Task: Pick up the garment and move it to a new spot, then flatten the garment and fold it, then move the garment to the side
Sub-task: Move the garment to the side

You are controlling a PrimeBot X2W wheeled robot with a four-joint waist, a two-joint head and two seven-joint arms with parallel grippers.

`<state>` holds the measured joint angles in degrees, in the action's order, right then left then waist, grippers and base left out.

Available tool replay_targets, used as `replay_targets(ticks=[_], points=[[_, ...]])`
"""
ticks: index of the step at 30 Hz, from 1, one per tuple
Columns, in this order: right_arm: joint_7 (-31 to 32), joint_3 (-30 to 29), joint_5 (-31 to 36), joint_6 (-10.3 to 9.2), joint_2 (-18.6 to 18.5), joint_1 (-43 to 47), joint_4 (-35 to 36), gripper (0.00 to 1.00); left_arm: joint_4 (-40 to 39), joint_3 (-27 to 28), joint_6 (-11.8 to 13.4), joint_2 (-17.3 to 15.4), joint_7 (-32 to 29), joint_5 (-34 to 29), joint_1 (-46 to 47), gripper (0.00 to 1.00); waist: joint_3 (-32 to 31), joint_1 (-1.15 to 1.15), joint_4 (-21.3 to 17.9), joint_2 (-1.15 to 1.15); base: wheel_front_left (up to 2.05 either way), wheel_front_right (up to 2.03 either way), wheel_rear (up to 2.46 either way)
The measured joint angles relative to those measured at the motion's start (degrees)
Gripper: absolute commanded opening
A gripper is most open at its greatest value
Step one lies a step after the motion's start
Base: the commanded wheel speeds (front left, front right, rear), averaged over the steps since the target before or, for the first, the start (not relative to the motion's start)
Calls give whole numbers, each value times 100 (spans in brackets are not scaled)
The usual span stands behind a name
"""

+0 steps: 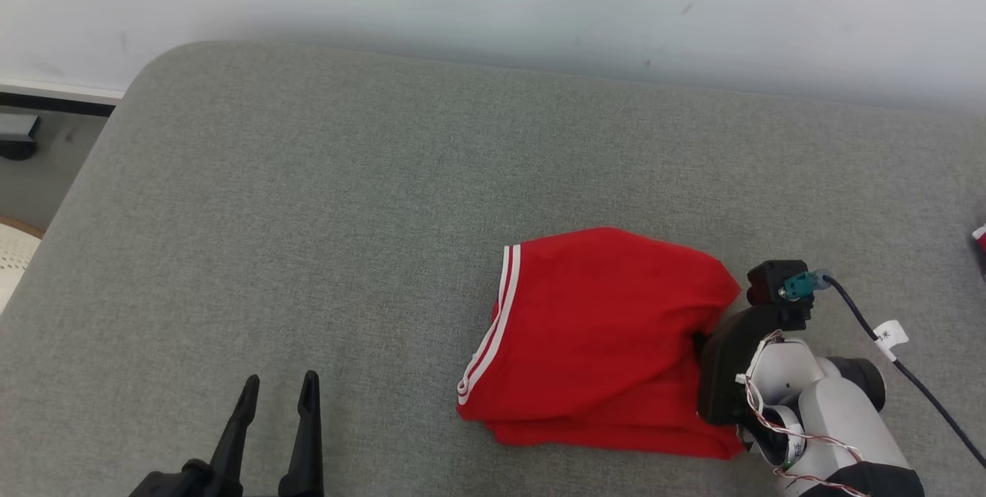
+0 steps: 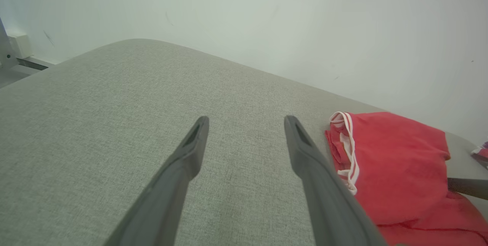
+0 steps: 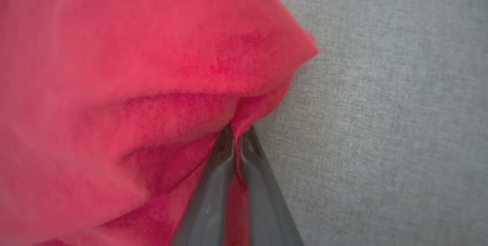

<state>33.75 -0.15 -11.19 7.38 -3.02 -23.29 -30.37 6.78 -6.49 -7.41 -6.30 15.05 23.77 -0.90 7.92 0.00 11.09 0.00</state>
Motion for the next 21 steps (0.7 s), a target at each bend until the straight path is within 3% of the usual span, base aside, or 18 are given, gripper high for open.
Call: replay_targets(ticks=[11,21], points=[[204,-781,1249,9,-102,-309,994,0,-198,152,0,0,0,-9,13,100,-14,0,-276,0,0,0,0],[469,-1094,1573,9,-1381,-864,1466,0,-580,66,0,-49,0,-42,364,100,396,0,-627,1,0,0,0]])
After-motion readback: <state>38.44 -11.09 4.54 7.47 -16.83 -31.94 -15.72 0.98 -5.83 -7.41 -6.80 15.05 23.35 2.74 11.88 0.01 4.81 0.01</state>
